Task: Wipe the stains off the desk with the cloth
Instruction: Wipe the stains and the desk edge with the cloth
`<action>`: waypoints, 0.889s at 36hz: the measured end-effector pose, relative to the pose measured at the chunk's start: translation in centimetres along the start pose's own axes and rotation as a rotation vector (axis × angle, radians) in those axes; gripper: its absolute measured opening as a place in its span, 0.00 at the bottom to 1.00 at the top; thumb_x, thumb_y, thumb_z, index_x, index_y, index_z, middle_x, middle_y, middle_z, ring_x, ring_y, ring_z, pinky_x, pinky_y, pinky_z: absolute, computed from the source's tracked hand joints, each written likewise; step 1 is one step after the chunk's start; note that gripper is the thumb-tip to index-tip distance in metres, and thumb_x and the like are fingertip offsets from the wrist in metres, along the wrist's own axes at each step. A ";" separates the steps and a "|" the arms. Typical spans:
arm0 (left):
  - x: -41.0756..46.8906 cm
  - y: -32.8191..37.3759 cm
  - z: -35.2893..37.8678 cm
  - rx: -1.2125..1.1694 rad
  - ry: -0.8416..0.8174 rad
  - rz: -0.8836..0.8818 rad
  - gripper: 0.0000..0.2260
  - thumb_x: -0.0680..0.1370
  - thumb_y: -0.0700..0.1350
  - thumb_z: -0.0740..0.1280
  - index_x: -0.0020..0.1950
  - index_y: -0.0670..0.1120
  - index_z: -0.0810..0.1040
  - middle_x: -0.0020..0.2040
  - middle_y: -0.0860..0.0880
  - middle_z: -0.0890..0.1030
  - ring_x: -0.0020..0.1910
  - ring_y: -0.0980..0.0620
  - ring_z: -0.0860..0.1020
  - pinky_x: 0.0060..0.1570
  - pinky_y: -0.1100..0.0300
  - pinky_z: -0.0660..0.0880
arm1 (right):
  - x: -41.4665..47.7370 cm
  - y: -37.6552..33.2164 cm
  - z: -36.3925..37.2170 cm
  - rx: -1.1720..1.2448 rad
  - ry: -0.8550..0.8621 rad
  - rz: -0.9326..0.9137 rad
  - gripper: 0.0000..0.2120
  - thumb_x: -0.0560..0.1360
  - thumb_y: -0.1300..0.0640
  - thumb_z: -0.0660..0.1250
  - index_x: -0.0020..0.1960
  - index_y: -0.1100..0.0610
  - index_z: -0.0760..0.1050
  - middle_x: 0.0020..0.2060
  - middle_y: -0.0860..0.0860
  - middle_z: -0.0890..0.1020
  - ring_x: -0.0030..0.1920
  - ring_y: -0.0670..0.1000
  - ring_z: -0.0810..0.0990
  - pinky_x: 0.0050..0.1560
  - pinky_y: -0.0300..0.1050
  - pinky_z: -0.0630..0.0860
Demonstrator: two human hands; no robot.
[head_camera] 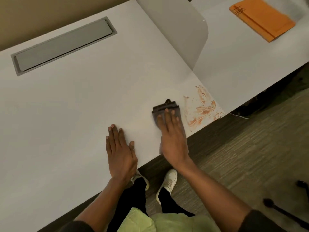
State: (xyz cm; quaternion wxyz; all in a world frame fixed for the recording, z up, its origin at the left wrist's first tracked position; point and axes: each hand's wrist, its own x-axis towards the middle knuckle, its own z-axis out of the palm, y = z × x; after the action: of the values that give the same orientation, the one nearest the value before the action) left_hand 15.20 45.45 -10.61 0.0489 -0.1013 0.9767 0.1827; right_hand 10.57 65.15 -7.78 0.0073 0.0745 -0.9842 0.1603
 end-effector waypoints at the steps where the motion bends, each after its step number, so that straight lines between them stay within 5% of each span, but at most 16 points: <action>1: 0.0 0.5 0.1 0.001 0.002 0.014 0.32 0.89 0.56 0.48 0.90 0.43 0.48 0.90 0.47 0.38 0.89 0.51 0.35 0.87 0.51 0.38 | -1.5 -0.1 0.1 0.001 -0.001 0.001 0.52 0.70 0.62 0.77 0.85 0.57 0.51 0.86 0.61 0.49 0.86 0.62 0.44 0.85 0.62 0.51; 8: 1.9 5.1 2.0 -0.029 -0.045 0.195 0.33 0.89 0.60 0.49 0.90 0.46 0.45 0.90 0.48 0.37 0.89 0.52 0.35 0.88 0.51 0.40 | 3.1 3.5 -1.3 -0.086 -0.035 0.082 0.62 0.64 0.54 0.85 0.85 0.57 0.50 0.86 0.60 0.48 0.86 0.63 0.45 0.85 0.61 0.50; 14: 2.7 5.9 3.3 0.025 -0.057 0.170 0.34 0.89 0.66 0.45 0.90 0.48 0.44 0.90 0.51 0.36 0.88 0.53 0.34 0.86 0.50 0.41 | 9.3 5.8 -2.8 -0.030 0.016 0.122 0.38 0.80 0.65 0.66 0.85 0.58 0.54 0.86 0.59 0.51 0.86 0.61 0.46 0.86 0.58 0.46; 23: 2.8 6.4 3.1 0.054 -0.038 0.185 0.32 0.90 0.60 0.47 0.90 0.44 0.50 0.91 0.47 0.41 0.90 0.51 0.38 0.87 0.53 0.40 | -0.7 2.8 -0.1 0.021 -0.002 0.063 0.55 0.67 0.62 0.79 0.85 0.57 0.51 0.86 0.59 0.49 0.86 0.60 0.43 0.84 0.63 0.55; 27: 2.9 6.5 2.8 0.057 -0.022 0.189 0.33 0.90 0.61 0.50 0.89 0.44 0.51 0.91 0.48 0.41 0.90 0.51 0.39 0.86 0.56 0.37 | 2.2 4.7 -0.9 -0.006 0.017 0.114 0.60 0.61 0.57 0.85 0.84 0.56 0.55 0.86 0.59 0.52 0.86 0.61 0.47 0.84 0.62 0.54; 32: 2.7 6.5 3.0 0.049 -0.025 0.181 0.34 0.89 0.64 0.49 0.90 0.46 0.51 0.91 0.50 0.39 0.90 0.51 0.38 0.88 0.50 0.44 | 9.8 8.2 -2.7 -0.024 0.056 0.159 0.36 0.79 0.65 0.67 0.84 0.58 0.58 0.85 0.60 0.55 0.86 0.63 0.50 0.85 0.61 0.50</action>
State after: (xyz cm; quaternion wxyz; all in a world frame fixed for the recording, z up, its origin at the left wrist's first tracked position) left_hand 11.34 51.98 -11.46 0.0468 -0.0092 0.9853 0.1639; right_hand -0.40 72.30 -7.38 0.0229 -0.0086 -0.9883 0.1504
